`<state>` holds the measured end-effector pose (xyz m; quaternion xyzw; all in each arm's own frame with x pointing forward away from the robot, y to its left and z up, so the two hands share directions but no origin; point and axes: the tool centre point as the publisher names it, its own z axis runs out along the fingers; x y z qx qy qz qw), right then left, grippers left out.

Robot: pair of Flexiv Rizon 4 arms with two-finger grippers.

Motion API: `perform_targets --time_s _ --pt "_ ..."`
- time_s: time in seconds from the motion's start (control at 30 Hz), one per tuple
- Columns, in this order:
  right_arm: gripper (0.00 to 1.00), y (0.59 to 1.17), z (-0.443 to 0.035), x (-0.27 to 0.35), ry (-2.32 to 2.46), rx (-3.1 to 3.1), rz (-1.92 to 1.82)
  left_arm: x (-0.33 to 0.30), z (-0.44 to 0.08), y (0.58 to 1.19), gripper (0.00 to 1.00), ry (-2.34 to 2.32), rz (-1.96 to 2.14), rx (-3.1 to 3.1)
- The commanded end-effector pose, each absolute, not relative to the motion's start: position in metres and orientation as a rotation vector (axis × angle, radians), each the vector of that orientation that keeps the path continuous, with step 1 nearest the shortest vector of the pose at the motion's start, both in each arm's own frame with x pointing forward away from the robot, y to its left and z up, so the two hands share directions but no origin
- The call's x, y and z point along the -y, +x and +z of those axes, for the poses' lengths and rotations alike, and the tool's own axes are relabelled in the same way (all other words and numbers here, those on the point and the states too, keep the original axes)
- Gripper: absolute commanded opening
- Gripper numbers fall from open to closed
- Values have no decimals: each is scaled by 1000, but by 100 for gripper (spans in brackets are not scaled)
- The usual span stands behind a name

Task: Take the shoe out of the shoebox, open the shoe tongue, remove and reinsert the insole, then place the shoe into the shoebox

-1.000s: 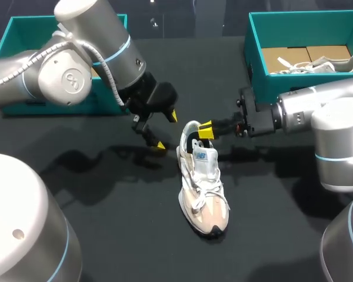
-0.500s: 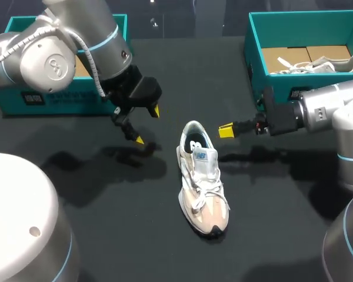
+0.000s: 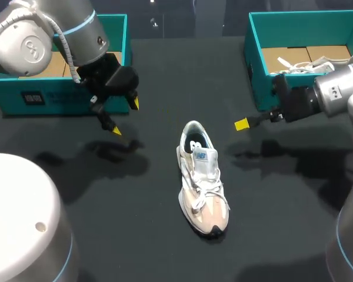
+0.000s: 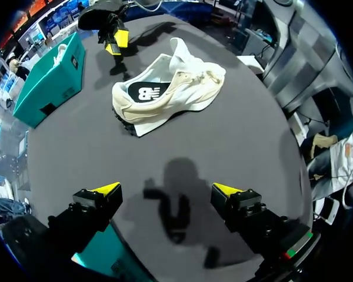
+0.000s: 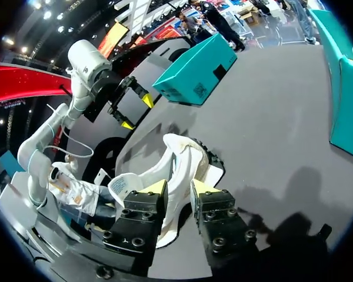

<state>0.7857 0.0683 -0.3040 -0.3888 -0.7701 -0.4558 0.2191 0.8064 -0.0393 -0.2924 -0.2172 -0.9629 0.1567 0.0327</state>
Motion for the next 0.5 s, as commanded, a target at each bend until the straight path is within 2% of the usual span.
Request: perform_targets --time_s 0.03,0.2,0.5 --pt "0 778 -278 -55 -1182 2199 -1085 13 -274 809 100 -786 475 2907" --pt "0 774 -262 -54 -1494 2229 -820 6 -270 811 100 -832 462 2894" --pt "0 774 -262 -54 -1494 2229 -820 6 -270 811 100 -832 462 2894"
